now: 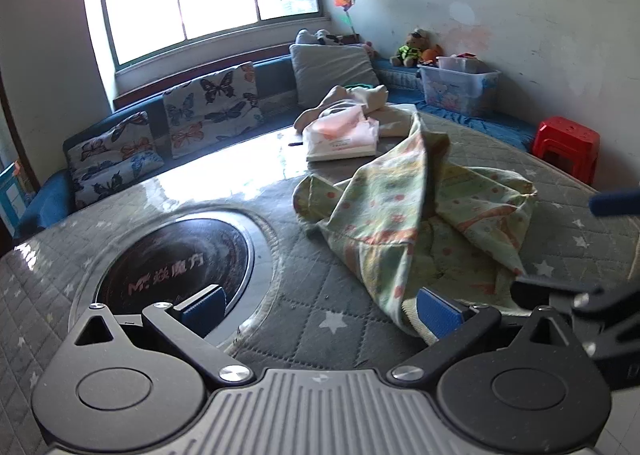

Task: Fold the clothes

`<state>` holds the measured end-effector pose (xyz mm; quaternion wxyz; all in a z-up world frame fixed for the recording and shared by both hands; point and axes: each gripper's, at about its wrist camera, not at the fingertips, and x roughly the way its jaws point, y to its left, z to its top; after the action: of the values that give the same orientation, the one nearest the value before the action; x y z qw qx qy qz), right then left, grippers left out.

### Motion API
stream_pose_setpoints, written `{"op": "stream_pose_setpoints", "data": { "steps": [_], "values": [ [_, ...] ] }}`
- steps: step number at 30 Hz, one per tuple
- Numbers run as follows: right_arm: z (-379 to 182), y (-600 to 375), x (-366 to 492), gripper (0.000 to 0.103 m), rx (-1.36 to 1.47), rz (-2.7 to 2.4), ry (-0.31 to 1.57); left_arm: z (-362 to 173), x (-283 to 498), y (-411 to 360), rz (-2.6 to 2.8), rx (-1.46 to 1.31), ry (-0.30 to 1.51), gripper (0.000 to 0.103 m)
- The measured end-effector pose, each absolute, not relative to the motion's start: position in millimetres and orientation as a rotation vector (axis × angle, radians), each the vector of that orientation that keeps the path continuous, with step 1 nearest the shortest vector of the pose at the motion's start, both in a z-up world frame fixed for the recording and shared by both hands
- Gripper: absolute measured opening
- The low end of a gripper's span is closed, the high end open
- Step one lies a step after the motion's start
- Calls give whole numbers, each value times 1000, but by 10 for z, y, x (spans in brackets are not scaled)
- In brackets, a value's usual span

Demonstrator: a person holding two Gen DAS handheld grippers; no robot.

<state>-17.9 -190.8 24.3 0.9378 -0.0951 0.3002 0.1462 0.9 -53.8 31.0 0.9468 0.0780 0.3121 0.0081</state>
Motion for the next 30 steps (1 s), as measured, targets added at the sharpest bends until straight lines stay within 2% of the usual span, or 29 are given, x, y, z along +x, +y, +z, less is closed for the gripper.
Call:
{"op": "stream_pose_setpoints", "data": {
  "steps": [11,30],
  "values": [
    [654,-2045,40,103,-344,304,606,528,22,-605,7,189,625,103],
    [58,-2150,-148,91,-145,313,697,326,107,-717,-73,232,648,103]
  ]
}}
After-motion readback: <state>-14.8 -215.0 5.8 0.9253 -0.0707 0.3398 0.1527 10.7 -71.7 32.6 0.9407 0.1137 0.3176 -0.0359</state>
